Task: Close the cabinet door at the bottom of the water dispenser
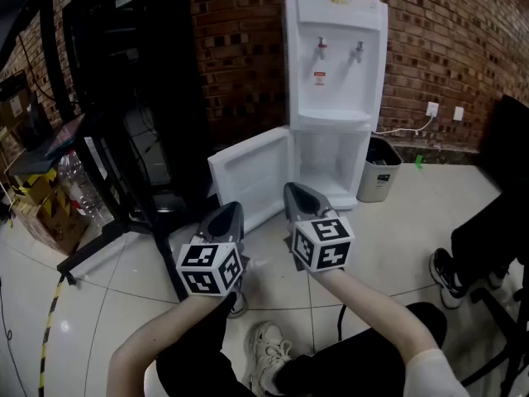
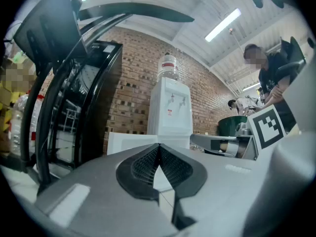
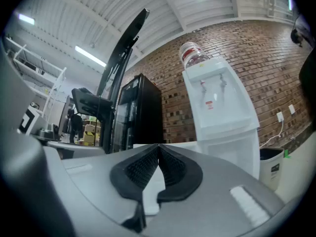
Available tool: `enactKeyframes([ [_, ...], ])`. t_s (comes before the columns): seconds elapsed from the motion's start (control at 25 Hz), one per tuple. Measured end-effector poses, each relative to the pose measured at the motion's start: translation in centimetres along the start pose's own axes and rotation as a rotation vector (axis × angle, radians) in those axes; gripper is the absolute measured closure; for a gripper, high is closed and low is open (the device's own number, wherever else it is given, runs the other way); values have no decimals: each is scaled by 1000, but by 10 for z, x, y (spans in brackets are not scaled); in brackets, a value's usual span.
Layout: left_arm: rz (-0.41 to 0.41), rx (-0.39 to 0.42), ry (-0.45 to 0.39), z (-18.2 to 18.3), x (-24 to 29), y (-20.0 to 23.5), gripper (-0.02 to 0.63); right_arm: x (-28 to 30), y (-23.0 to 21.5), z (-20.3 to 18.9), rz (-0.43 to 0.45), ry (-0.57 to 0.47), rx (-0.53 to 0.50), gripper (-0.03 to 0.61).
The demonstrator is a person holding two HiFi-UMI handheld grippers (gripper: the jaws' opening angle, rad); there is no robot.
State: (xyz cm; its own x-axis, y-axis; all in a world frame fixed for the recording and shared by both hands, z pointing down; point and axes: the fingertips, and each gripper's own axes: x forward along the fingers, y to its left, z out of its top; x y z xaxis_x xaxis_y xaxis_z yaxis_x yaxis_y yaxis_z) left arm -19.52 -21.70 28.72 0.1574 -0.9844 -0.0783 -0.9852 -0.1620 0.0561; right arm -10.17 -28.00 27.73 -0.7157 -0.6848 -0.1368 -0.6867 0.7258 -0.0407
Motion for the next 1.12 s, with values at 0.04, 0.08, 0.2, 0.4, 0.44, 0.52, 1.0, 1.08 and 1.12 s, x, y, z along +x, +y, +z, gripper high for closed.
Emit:
enactKeyframes([
  [0.04,-2,19,-18,4,-2,2,607,6,9,-3,13,0,-9,578],
  [0.08,-2,35,-34,9,-3,5,608,11,16,-6,23,2,-14,578],
  [0.2,15,38,-56,16,-8,19,607,29,31,-17,31,11,11,541],
  [0.4,59,-8,-52,14,-21,44,607,63,50,-42,34,35,25,495],
  [0.44,61,-4,-56,13,-24,46,607,71,54,-47,37,40,23,488],
  [0.52,64,12,-53,10,-27,51,607,88,64,-55,51,55,16,438],
  [1.0,46,-72,-115,10,-28,61,607,173,74,-92,-89,115,1,254],
  [1.08,43,-84,-132,11,-28,62,604,178,68,-97,-139,120,18,253],
  [1.12,42,-86,-138,12,-30,64,603,180,66,-100,-158,124,21,253],
])
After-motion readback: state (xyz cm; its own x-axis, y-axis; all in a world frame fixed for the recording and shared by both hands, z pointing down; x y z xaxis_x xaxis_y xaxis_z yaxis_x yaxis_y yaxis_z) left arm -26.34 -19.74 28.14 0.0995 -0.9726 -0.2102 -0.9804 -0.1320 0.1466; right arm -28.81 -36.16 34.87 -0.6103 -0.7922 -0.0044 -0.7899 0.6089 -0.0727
